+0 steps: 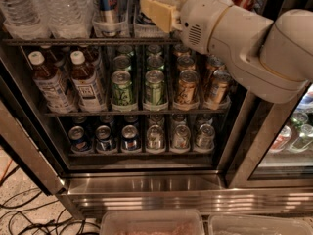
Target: Pick redbull can from top shelf of fridge
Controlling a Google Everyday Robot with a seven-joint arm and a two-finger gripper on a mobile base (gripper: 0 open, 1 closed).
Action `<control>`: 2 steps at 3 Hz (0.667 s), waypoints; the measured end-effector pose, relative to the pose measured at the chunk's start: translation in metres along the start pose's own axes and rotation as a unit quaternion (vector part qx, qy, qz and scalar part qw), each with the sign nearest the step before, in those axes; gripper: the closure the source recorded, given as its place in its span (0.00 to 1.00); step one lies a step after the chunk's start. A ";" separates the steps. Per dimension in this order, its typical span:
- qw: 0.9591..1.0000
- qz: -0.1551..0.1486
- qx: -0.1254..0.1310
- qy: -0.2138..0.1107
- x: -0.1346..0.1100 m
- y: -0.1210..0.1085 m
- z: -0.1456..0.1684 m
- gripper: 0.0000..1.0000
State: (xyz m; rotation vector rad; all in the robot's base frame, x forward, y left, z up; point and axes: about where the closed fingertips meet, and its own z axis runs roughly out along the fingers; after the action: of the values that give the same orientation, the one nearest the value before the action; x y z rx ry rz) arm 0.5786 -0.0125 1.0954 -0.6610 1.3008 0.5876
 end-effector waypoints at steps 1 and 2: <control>1.000 0.000 -0.004 0.001 0.000 0.006 -0.016 1.00; 1.000 0.003 -0.012 0.010 0.006 0.014 -0.036 1.00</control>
Offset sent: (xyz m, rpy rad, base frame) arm -0.0538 -0.0353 -0.0296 -0.0244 0.0443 0.0354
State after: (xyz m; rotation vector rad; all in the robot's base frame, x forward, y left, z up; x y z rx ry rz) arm 0.5456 -0.0290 1.0827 -0.6850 1.3172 0.6048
